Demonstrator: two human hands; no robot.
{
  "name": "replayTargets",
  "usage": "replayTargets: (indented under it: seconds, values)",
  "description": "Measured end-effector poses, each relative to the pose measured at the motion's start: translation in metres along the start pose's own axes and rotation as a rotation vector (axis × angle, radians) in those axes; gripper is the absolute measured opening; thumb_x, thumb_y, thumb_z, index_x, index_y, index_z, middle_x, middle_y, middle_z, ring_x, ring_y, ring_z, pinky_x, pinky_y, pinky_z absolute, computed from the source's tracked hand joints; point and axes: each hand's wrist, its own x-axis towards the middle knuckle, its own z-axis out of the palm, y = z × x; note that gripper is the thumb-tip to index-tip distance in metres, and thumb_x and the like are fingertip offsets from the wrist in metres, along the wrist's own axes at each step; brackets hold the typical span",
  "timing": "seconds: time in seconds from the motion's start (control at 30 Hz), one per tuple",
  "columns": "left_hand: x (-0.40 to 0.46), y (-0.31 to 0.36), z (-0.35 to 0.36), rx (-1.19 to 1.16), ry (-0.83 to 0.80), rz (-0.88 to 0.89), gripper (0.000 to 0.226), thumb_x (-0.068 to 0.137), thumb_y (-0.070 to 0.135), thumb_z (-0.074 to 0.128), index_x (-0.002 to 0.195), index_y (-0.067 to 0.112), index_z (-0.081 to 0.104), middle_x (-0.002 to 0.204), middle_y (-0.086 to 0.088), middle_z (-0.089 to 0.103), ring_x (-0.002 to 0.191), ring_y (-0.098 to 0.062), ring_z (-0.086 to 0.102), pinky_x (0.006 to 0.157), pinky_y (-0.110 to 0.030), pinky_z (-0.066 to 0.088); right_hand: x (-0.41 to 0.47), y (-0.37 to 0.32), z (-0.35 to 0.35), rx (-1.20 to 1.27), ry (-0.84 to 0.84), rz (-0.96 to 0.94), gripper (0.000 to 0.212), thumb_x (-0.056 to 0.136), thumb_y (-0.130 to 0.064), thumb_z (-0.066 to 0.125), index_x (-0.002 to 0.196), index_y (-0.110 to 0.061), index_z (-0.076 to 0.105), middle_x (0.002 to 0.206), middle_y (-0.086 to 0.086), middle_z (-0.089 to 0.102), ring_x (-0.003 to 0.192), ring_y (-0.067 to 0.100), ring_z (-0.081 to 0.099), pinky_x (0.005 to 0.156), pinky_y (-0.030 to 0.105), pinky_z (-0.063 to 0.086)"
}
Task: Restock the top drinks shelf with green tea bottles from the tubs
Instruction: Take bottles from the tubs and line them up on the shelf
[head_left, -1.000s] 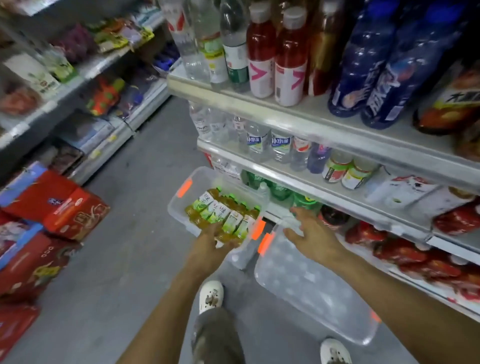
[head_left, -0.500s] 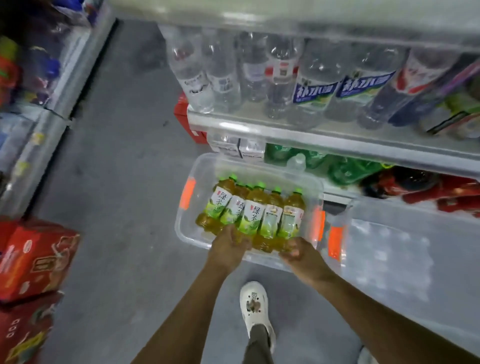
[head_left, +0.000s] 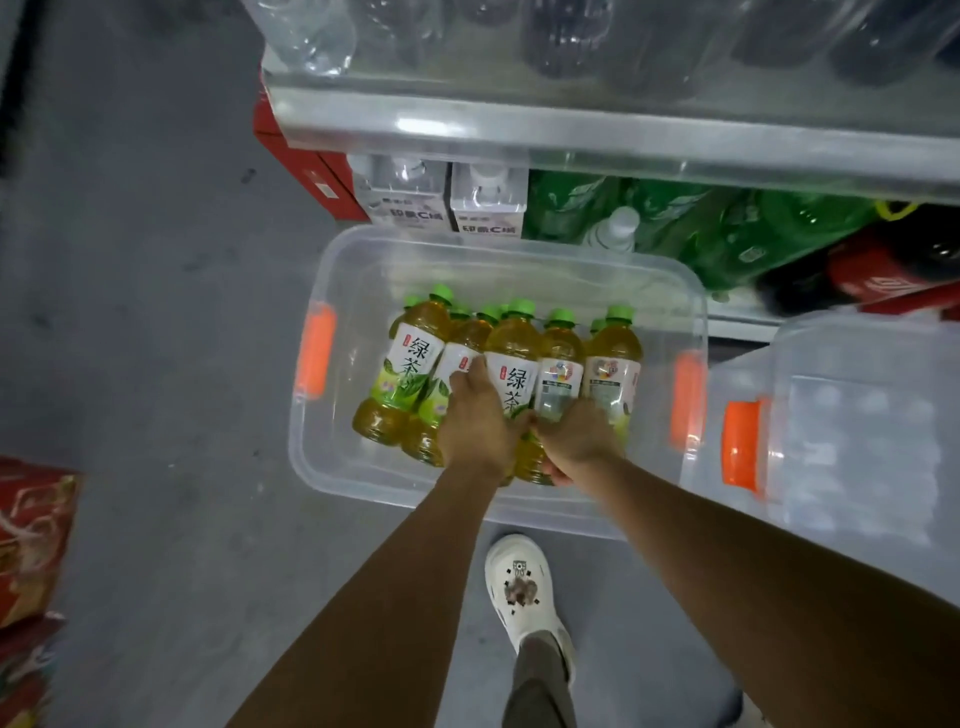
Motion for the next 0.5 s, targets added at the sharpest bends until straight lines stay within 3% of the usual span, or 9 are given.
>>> replayTargets:
  seconds: [0.13, 0.23, 0.33, 0.4, 0.5]
  values:
    - [0.012, 0.004, -0.003, 0.003, -0.006, -0.015, 0.095, 0.075, 0.036, 0.086, 0.145, 0.011, 0.027, 0.129, -0.014, 0.043, 0.115, -0.034, 0.058, 0.085, -0.039, 0.051, 0.007, 0.003, 0.008, -0.1, 0.093, -0.037, 0.032, 0.09, -0.048, 0.065, 0.096, -0.017, 0.058, 0.079, 0.006, 0.071, 0.067, 0.024, 0.073, 0.062, 0.046, 0.062]
    - [0.015, 0.002, -0.01, -0.011, -0.01, -0.034, 0.1, 0.066, 0.034, 0.09, 0.143, 0.011, 0.031, 0.126, -0.012, 0.045, 0.114, -0.031, 0.056, 0.083, -0.033, 0.045, 0.01, 0.002, 0.012, -0.153, 0.058, -0.02, 0.041, 0.081, -0.056, 0.07, 0.092, -0.018, 0.059, 0.082, 0.005, 0.071, 0.074, 0.024, 0.072, 0.066, 0.044, 0.062]
    - [0.016, -0.006, -0.019, -0.129, -0.018, -0.125, 0.092, 0.058, 0.041, 0.09, 0.133, 0.012, 0.046, 0.12, -0.009, 0.05, 0.108, -0.027, 0.058, 0.088, -0.037, 0.056, 0.014, -0.005, 0.009, -0.144, -0.002, 0.011, 0.041, 0.077, -0.053, 0.076, 0.092, -0.018, 0.061, 0.079, 0.004, 0.069, 0.073, 0.02, 0.072, 0.071, 0.042, 0.062]
    - [0.015, -0.014, -0.025, -0.277, -0.006, -0.187, 0.079, 0.048, 0.047, 0.087, 0.114, 0.014, 0.057, 0.109, -0.008, 0.061, 0.094, -0.024, 0.067, 0.067, -0.032, 0.061, 0.016, -0.009, 0.003, -0.125, -0.01, 0.027, 0.043, 0.073, -0.05, 0.081, 0.093, -0.017, 0.062, 0.083, 0.004, 0.068, 0.078, 0.021, 0.069, 0.075, 0.04, 0.06]
    - [0.009, -0.017, -0.037, -0.492, -0.039, -0.233, 0.045, 0.066, 0.03, 0.087, 0.102, 0.016, 0.063, 0.093, -0.004, 0.069, 0.079, -0.012, 0.067, 0.049, -0.016, 0.048, 0.007, -0.008, -0.009, 0.016, -0.025, 0.061, 0.038, 0.073, -0.043, 0.083, 0.086, -0.017, 0.058, 0.079, 0.002, 0.064, 0.075, 0.019, 0.066, 0.067, 0.031, 0.055]
